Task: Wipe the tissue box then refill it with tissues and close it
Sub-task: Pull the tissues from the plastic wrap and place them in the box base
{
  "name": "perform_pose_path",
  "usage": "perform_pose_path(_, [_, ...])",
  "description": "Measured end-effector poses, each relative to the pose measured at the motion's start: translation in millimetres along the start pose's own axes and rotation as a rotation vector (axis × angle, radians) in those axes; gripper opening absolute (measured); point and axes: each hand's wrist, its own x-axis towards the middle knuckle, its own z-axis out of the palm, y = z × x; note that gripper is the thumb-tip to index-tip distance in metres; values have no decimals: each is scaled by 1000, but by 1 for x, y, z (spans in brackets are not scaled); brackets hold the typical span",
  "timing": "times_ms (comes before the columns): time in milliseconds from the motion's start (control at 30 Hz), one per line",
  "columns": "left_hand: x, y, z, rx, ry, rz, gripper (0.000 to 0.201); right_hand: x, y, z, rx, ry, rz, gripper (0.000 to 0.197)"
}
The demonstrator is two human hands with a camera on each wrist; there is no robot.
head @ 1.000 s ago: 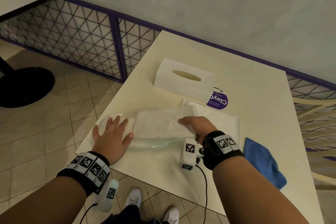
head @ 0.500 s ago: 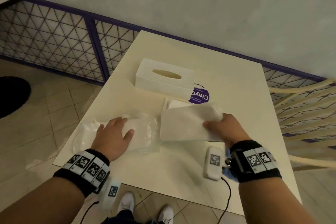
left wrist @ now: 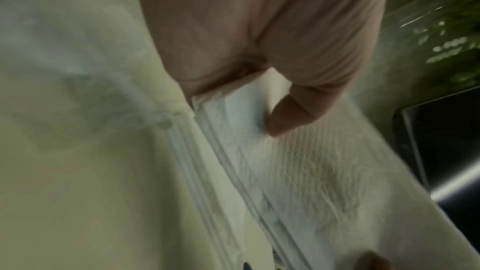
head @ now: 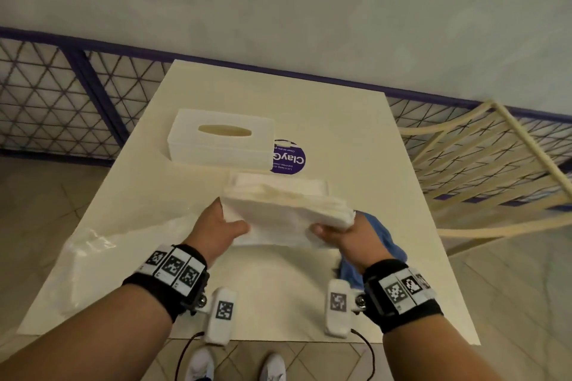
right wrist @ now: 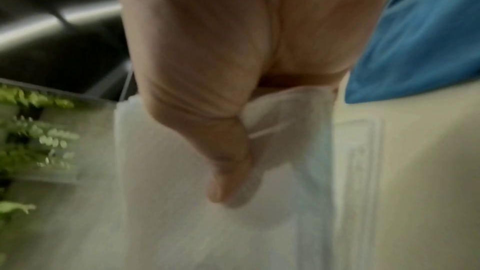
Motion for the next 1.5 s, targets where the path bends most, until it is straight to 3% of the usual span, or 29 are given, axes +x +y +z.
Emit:
perform_pose_path(167, [-6, -18, -1, -57, 33, 21, 38, -4, 22, 7, 81, 27, 24, 35])
perform_pose_path(367, [-11, -30, 11, 28, 17, 21, 40, -2, 48, 21, 98, 38, 70, 43])
perform_pose_path(533, [-11, -33, 13, 18, 92, 0, 49, 3, 54, 17, 114, 81, 94, 48])
perform_pose_path(667, [-9, -37, 14, 96, 106, -5, 33, 5, 50, 15, 75, 64, 55, 38])
perform_pose_path(933, [-8, -40, 13, 152, 48, -135, 35, 8, 63, 11, 23, 20, 125, 36])
perform_pose_path(1067, [-4, -27, 11, 207, 72, -104, 30, 12, 51, 8, 61, 51, 152, 29])
perform_pose_path(1133, [4, -14, 9, 240, 81, -76, 29, 21, 43, 6, 124, 76, 135, 36])
perform_pose_path(1300, [39, 19, 2, 194, 144, -57, 48, 50, 6, 2, 204, 167, 65, 30])
perform_pose_path(1500, [71, 28, -6, 250, 161, -116, 63, 85, -14, 3, 180, 199, 140, 52])
